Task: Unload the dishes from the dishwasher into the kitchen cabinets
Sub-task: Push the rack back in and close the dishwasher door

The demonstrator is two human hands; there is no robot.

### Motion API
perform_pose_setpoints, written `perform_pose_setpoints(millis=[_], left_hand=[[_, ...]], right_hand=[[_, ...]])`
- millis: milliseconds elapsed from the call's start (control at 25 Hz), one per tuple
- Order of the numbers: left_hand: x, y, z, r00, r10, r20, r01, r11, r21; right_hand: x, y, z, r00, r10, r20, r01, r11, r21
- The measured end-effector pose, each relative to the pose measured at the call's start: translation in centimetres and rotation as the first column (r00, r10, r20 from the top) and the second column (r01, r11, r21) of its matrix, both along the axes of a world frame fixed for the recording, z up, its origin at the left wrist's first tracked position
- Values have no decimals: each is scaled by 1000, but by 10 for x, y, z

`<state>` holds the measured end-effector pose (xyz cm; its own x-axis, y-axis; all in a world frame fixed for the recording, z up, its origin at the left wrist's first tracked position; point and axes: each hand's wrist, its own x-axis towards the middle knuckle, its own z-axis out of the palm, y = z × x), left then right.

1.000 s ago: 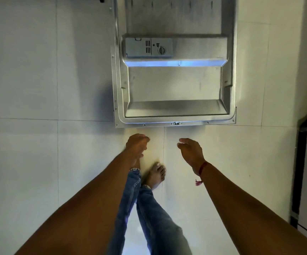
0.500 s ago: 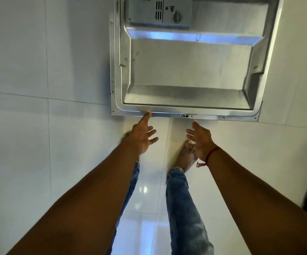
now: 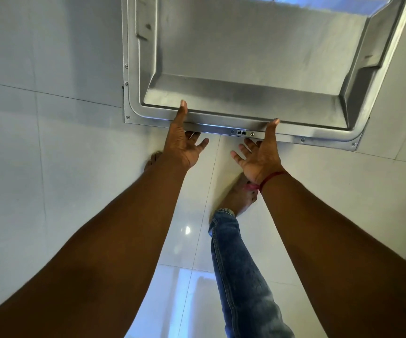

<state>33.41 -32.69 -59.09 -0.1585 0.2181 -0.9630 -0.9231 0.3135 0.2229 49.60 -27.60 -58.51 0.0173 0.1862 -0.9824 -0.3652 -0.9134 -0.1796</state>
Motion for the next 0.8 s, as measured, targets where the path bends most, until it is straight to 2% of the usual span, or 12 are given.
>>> perform_pose_setpoints(millis=[320, 480, 800], left_hand=[[-5, 3, -7, 996, 84, 14, -84, 996, 11], [-3, 7, 20, 996, 89, 13, -89, 996, -10], [-1, 8, 99, 999, 16, -34, -17, 1000, -17]], right_hand=[[10, 3, -4, 998, -10, -55, 12, 999, 44], [17, -3, 15, 997, -17, -78, 22, 998, 65], [15, -2, 99, 999, 27, -45, -21, 992, 123]])
